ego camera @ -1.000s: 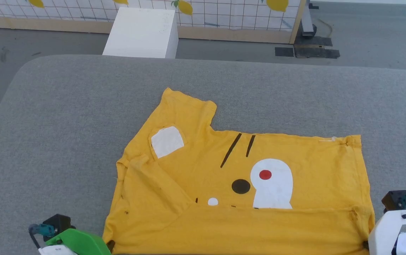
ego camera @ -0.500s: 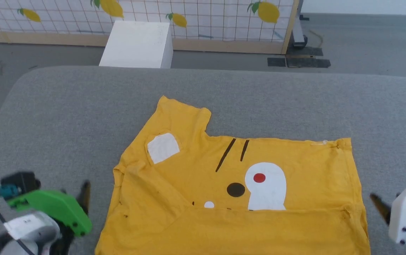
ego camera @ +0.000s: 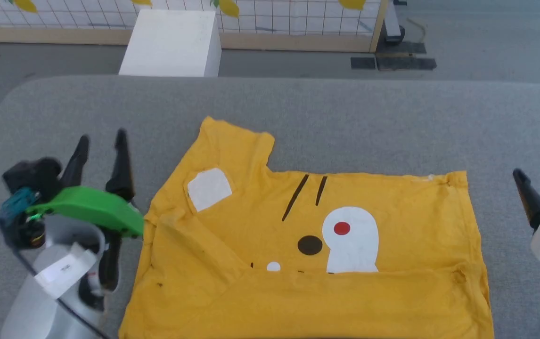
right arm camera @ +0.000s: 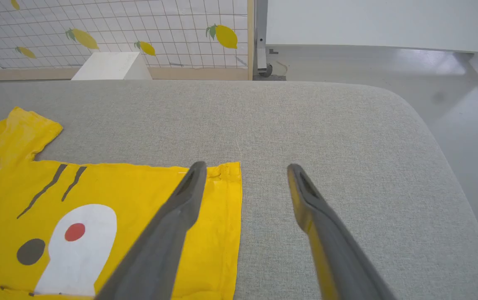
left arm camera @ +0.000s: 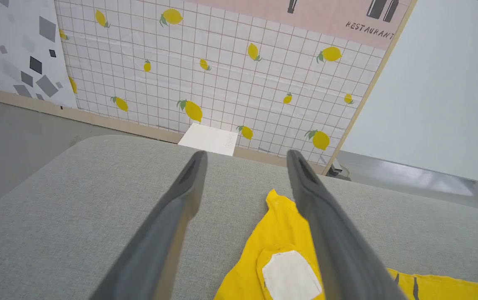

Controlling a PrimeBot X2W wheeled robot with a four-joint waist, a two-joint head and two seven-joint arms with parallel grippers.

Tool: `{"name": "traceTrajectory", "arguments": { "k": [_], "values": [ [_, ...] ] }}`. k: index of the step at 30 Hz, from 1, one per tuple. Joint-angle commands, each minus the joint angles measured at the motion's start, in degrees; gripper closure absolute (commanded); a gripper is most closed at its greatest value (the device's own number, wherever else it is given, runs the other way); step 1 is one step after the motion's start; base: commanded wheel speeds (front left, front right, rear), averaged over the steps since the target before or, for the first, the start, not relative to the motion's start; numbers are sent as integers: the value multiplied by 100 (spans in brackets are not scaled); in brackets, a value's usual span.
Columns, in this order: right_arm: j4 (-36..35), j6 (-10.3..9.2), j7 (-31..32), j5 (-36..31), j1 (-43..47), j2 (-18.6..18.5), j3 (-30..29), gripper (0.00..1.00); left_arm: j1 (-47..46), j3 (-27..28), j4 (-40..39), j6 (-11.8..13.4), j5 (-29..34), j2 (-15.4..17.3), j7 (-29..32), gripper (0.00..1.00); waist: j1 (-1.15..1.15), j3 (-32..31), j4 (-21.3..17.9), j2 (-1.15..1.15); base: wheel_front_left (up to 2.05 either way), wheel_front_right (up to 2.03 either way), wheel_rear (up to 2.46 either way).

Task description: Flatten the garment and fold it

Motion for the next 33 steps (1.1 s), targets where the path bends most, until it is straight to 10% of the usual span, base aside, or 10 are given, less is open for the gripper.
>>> {"name": "traceTrajectory", "arguments": {
  "k": [1, 9, 19, 33],
  "values": [
    [-10, -9, -46, -19, -145, -46, -2, 0, -301, -76, 170, -72, 51, -84, -85, 0, 0, 346, 33, 0, 0, 0, 0],
    [-221, -9, 58, 90, -563, -268, 28, 0, -1988, -574, 1558, -442, 168, -433, 248, 0, 0, 1324, 117, 0, 0, 0, 0],
    [-503, -9, 223, 200, -892, -407, 261, 0, -4154, -1153, 3512, -754, 262, -509, 2242, 0, 0, 2039, -52, 0, 0, 0, 0],
    [-765, -9, 341, 210, -861, -416, 209, 0, -4820, -1765, 4643, -824, 234, -668, 4565, 0, 0, 2452, -194, 0, 0, 0, 0]
  ]
}}
